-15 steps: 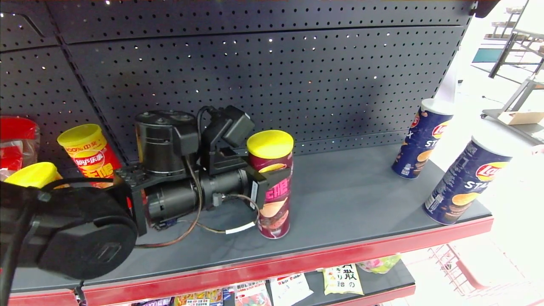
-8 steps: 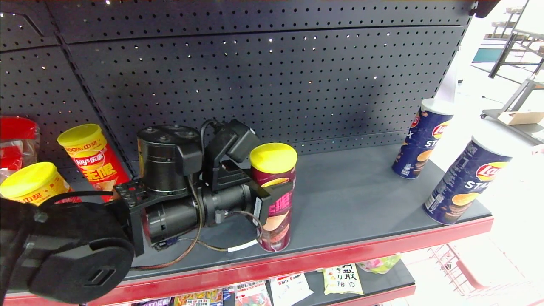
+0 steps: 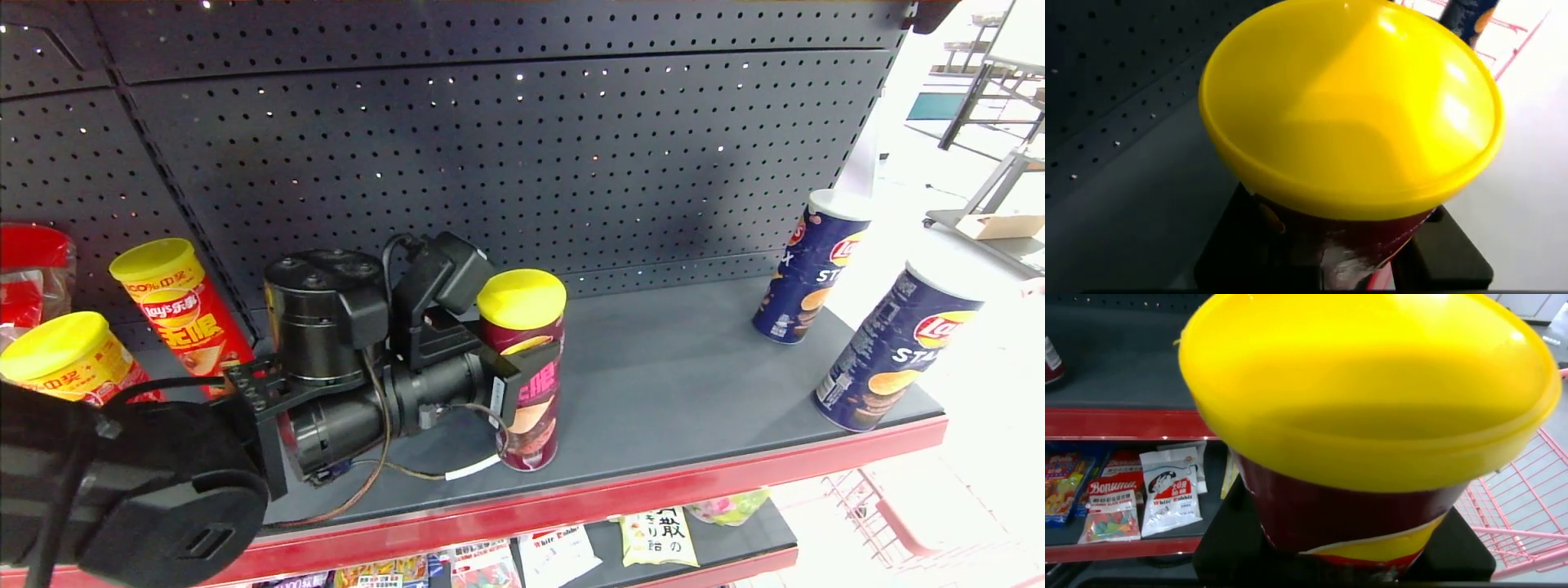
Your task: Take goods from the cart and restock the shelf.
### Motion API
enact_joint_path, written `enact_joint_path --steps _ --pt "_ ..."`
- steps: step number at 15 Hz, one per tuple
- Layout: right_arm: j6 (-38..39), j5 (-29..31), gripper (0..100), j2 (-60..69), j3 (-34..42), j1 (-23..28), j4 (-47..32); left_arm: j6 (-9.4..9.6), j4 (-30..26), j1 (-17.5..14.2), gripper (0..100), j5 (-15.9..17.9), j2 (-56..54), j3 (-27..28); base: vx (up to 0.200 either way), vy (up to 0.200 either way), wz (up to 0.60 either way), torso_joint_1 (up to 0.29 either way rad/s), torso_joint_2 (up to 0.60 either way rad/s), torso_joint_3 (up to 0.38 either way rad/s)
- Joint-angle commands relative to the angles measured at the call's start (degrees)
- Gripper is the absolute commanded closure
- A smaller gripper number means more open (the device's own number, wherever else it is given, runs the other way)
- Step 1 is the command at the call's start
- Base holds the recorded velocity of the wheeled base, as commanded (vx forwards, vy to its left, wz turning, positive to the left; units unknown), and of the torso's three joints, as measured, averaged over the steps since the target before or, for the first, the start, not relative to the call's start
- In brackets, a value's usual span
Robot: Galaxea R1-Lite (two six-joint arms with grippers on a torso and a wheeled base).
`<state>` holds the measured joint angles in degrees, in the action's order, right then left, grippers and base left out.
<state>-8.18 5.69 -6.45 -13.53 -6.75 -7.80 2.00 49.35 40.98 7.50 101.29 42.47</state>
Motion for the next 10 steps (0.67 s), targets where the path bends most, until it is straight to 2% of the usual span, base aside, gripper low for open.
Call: enact_joint_path --steps 1,2,7,10 --pt "-0.1 0.0 100 -0.1 0.0 0.0 0.0 -0.15 1.3 0.9 100 -0.6 0.9 -1.6 0.0 0.0 0.0 0.0 0.0 0.0" --pt "-0.1 0.0 100 -0.1 0.0 0.0 0.0 -0.94 2.6 1.2 100 -0.6 0.7 -2.7 0.0 0.0 0.0 0.0 0.0 0.0" --pt "-0.1 0.0 100 -0.1 0.0 0.0 0.0 -2.0 2.7 2.2 100 -0.9 0.1 -2.7 0.0 0.0 0.0 0.0 0.0 0.0" --pt "-0.1 0.0 100 -0.1 0.0 0.0 0.0 -1.91 2.7 2.2 100 -0.9 0.3 -3.0 0.0 0.0 0.0 0.0 0.0 0.0"
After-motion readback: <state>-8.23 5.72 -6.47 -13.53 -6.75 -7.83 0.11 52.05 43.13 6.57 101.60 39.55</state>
